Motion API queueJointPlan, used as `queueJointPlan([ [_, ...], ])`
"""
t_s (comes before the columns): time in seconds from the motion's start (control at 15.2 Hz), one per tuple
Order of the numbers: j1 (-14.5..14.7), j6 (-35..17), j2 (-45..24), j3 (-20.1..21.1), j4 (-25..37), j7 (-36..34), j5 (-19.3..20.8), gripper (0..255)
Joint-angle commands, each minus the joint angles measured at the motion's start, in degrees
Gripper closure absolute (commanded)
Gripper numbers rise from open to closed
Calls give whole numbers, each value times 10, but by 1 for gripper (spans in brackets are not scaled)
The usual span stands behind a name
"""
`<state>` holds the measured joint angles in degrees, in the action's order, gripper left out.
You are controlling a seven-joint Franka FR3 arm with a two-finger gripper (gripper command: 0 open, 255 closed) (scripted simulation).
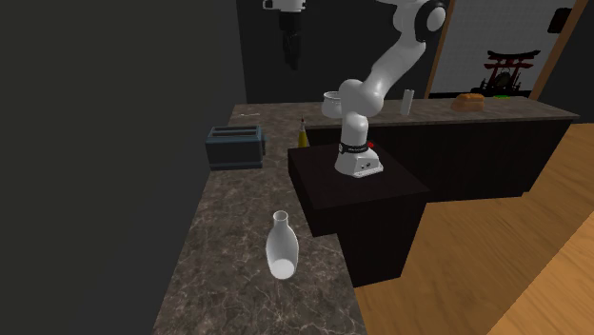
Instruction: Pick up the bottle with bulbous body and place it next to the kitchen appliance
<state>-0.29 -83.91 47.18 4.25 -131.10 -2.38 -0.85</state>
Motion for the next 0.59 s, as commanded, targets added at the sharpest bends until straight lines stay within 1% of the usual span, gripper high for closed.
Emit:
queueJointPlan([
  [0.0,0,0,0,0,0,0,0,0],
  [0.53,25,-120,-46,72,-76,-60,-51,0],
])
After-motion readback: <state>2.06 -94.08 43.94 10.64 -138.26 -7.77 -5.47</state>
